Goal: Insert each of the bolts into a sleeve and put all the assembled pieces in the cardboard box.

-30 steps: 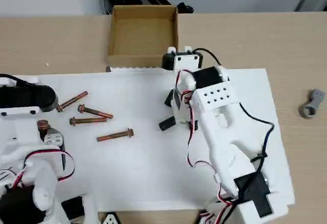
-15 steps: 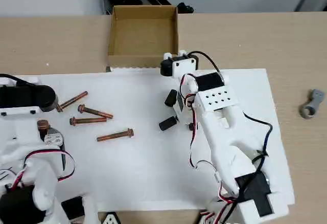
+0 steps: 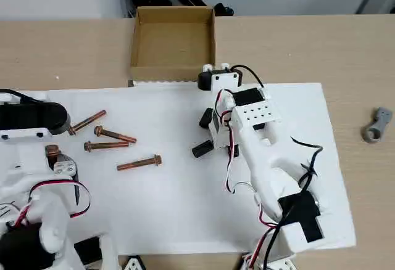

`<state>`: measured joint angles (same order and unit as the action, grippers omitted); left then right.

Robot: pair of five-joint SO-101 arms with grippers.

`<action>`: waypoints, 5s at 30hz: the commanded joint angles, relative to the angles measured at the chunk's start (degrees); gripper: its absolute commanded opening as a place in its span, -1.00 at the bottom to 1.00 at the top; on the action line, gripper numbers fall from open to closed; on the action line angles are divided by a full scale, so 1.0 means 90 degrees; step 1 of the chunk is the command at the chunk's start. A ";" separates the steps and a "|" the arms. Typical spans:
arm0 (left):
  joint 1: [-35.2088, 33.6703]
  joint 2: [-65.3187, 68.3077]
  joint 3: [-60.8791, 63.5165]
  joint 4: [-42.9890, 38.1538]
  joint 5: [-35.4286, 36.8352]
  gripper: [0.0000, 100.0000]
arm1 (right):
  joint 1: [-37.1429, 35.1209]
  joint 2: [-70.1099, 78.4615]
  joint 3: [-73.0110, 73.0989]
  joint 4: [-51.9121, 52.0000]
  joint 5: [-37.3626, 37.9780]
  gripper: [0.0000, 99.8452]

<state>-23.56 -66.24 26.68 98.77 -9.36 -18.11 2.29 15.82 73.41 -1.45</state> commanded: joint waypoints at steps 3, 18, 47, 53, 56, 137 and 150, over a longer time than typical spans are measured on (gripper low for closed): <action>-0.0029 -0.0020 -0.0015 -0.0186 0.0029 -0.99 | 0.0474 -0.0015 0.0010 -0.0112 -0.0068 -0.77; -0.0029 -0.0010 -0.0015 -0.0186 0.0029 -0.99 | 0.0034 0.0005 0.0176 -0.0063 -0.0264 -0.77; -0.0029 -0.0039 -0.0015 -0.0186 0.0020 -0.99 | -0.0093 0.0913 0.0254 -0.0630 -0.0205 -0.98; -0.0029 -0.0039 -0.0015 -0.0186 0.0010 -0.99 | -0.0093 0.0650 0.0225 -0.0630 -0.0234 -0.98; -0.0029 -0.0039 -0.0005 -0.0186 0.0010 -0.99 | -0.0093 0.0181 0.0234 -0.0435 -0.0234 -0.98; 0.6203 -0.0059 0.0689 -0.4698 0.2061 -0.99 | -0.1714 -1.1805 0.5646 -0.1968 -0.0049 -0.99; 0.6154 -0.0527 0.0737 -0.5040 0.2051 -0.99 | -0.1734 -1.1814 0.5636 -0.1734 -0.0498 -0.99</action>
<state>31.82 -71.34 35.91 56.92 8.92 -33.14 -103.65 67.43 57.93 -3.30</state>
